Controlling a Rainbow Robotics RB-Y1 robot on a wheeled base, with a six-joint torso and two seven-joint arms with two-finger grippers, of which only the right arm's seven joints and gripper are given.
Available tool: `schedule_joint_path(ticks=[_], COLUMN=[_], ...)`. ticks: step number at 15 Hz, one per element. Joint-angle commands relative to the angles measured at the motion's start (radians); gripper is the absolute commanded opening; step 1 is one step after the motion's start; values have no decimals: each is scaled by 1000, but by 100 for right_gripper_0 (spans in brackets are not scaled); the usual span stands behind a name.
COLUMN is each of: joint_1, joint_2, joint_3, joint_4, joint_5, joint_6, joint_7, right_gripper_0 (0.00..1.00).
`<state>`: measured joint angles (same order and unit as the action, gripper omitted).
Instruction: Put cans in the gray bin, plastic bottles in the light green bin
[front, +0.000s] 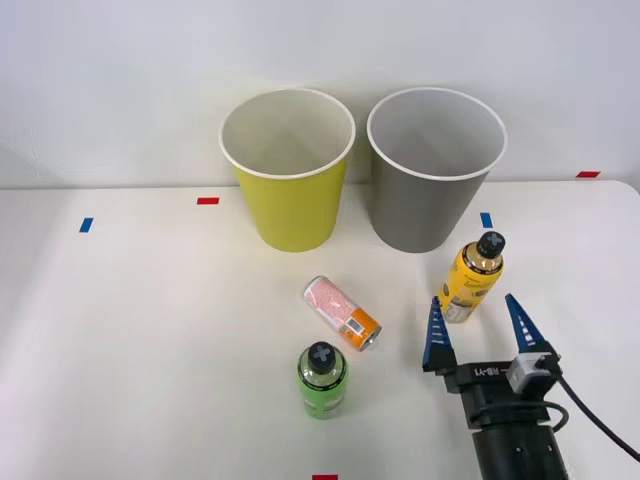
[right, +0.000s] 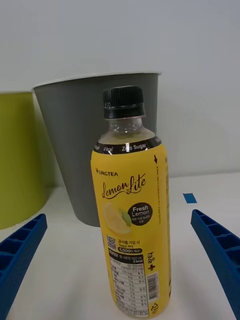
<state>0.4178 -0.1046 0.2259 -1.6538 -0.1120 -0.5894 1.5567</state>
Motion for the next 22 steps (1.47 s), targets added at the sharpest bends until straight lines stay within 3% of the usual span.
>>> schedule_joint_path(ticks=[1, 6, 15, 17, 18, 19, 22], joint_1=[-74, -185, -221, -220, -220, -220, -220], joint_2=[16, 34, 45, 42, 42, 42, 40], joint_3=[-23, -80, -96, -96, -96, -96, -96], joint_4=[40, 114, 114, 112, 114, 114, 112], joint_5=[-17, -29, -40, -40, -41, -44, -52], joint_6=[0, 54, 72, 72, 72, 72, 72], joint_7=[19, 49, 88, 97, 98, 100, 100], right_gripper_0=[100, 100, 100, 41, 20, 14, 10])
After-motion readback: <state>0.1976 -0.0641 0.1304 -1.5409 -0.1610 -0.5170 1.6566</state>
